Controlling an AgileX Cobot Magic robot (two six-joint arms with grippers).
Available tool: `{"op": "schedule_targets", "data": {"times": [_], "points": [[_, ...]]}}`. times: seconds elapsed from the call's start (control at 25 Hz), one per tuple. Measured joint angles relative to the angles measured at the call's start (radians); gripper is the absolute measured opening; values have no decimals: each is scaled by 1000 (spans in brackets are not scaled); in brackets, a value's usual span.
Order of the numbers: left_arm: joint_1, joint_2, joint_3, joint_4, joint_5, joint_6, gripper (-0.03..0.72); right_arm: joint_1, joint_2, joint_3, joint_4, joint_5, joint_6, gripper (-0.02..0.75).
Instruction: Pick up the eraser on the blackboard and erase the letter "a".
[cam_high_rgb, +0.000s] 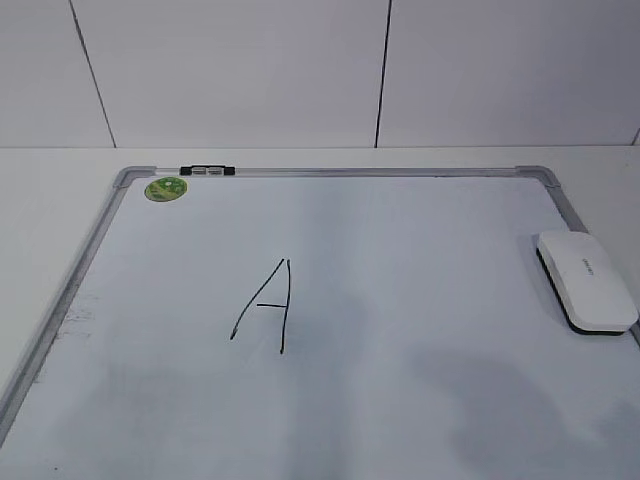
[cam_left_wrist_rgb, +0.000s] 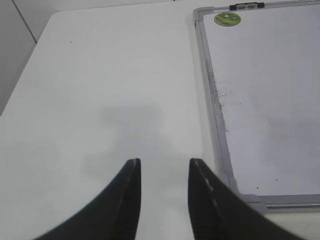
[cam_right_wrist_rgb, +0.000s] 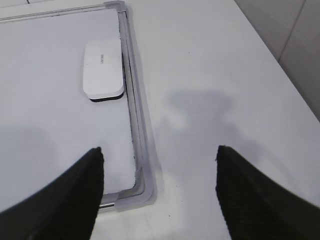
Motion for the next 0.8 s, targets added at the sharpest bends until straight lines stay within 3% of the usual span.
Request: {"op": "schedule_targets", "data": {"times": [0.8], "points": [[0,0,0,0,0,0,244,0,0,0,0,0,-2,559]]}}
